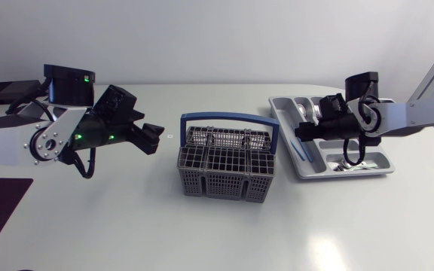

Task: Unload the cutlery basket into the drawer organizer.

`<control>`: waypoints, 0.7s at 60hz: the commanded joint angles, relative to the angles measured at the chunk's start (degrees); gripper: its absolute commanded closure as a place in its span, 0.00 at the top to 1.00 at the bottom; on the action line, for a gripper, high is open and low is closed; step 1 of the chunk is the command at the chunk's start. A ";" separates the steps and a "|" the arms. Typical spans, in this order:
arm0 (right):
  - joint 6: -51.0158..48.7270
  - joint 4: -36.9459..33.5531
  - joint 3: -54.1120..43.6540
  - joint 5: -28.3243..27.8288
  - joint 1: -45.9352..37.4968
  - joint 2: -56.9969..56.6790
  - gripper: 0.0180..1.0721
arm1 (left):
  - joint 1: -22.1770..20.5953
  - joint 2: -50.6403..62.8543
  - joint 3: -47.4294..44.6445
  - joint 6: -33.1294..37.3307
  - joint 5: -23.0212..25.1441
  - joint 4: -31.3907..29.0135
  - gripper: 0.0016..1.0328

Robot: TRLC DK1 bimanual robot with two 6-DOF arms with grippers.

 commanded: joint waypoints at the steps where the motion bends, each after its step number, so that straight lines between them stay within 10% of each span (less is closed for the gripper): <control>1: -0.22 0.28 -4.74 0.10 2.23 -5.43 0.71 | -1.02 1.98 -2.01 1.52 -0.11 -0.26 0.96; 42: 1.89 -6.57 -8.08 2.21 17.17 -12.91 0.72 | -5.24 6.64 -2.28 3.98 0.86 -0.70 0.96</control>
